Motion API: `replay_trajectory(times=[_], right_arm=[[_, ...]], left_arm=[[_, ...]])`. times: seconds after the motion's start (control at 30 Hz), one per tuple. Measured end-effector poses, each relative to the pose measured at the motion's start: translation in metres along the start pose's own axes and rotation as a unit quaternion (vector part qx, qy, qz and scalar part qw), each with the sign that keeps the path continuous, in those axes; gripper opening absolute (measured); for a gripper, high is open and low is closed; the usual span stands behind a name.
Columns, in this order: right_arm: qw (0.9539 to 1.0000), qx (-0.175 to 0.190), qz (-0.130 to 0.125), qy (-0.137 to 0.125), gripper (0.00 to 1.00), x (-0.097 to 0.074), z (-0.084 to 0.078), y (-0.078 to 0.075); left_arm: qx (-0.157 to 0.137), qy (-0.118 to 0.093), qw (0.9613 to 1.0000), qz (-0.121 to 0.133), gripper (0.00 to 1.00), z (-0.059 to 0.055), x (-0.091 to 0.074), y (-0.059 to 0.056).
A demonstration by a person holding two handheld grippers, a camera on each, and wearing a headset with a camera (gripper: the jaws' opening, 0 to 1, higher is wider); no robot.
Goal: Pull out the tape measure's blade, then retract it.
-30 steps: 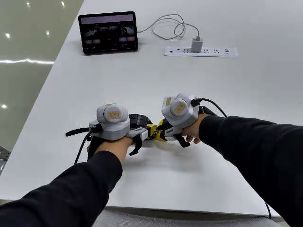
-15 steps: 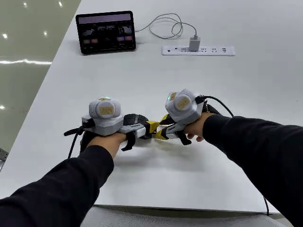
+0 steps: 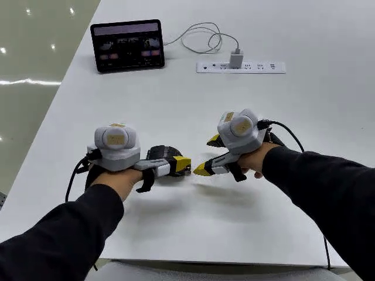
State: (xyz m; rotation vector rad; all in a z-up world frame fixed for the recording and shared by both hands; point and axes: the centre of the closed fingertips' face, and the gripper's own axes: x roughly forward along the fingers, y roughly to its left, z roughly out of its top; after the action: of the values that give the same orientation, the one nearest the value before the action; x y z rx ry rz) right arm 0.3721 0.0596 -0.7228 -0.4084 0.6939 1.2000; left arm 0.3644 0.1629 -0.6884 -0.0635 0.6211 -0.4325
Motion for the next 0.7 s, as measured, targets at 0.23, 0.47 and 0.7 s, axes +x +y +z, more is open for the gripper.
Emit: replay_trajectory(times=[0.23,0.47,0.7], right_arm=[[0.9992,0.012,-0.029,-0.024,0.61,-0.026,-0.004,-0.011],[0.9978,0.015,-0.055,-0.035,0.71,-0.053,-0.016,-0.016],[0.9959,0.025,-0.073,-0.046,0.79,-0.075,-0.031,-0.016]], left_arm=[[0.008,-0.014,0.9996,-0.024,1.0,0.0,-0.012,0.008],[0.011,-0.018,0.9988,-0.044,1.0,-0.002,-0.022,0.012],[0.028,-0.023,0.9979,-0.054,1.0,-0.004,-0.032,0.01]])
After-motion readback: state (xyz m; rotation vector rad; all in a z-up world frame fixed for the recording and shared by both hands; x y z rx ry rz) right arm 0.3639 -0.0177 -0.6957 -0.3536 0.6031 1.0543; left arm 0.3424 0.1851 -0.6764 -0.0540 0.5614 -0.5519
